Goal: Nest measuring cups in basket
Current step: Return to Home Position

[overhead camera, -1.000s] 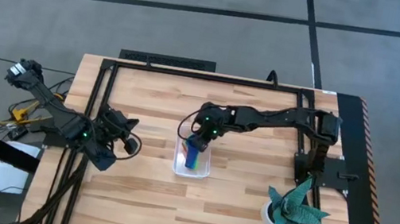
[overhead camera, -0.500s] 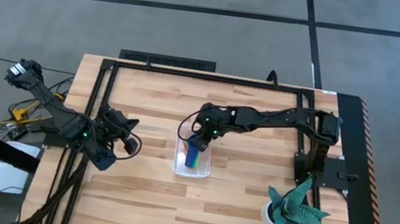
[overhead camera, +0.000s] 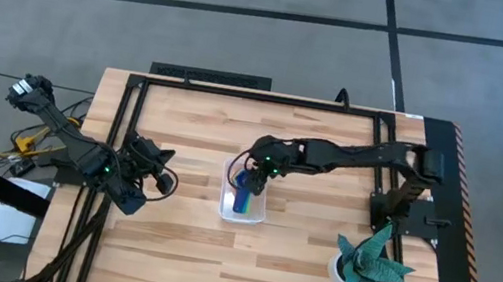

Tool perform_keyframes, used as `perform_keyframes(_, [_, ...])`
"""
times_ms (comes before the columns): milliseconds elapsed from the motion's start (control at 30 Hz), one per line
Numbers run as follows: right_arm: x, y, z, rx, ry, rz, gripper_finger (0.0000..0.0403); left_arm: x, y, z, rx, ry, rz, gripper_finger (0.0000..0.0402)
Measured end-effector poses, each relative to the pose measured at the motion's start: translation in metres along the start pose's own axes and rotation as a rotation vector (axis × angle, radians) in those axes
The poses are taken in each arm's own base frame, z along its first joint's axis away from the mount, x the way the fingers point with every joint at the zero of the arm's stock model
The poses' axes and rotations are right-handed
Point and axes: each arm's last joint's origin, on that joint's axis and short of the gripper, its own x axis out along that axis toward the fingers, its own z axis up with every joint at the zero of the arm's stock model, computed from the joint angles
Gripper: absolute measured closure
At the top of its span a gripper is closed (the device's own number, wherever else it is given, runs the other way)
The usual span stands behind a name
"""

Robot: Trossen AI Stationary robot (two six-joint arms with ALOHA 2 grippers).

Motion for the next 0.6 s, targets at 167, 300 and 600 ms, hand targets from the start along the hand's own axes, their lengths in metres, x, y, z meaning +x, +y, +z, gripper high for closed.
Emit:
perform_keyframes(167, [-0.036, 0.011, 0.004, -0.043, -0.066, -0.003, 0.0158, 0.000, -0.001, 0.000, -0.041, -0.003, -0.005, 0.0401])
perform_keyframes(300, [-0.063, 0.019, 0.005, -0.081, -0.124, -0.022, 0.0158, 0.000, -0.004, 0.002, -0.090, -0.008, -0.024, 0.0401])
perform_keyframes(600, [-0.124, 0.027, -0.014, -0.167, -0.286, 0.022, 0.0158, -0.003, -0.018, 0.010, -0.100, -0.045, -0.111, 0.0401])
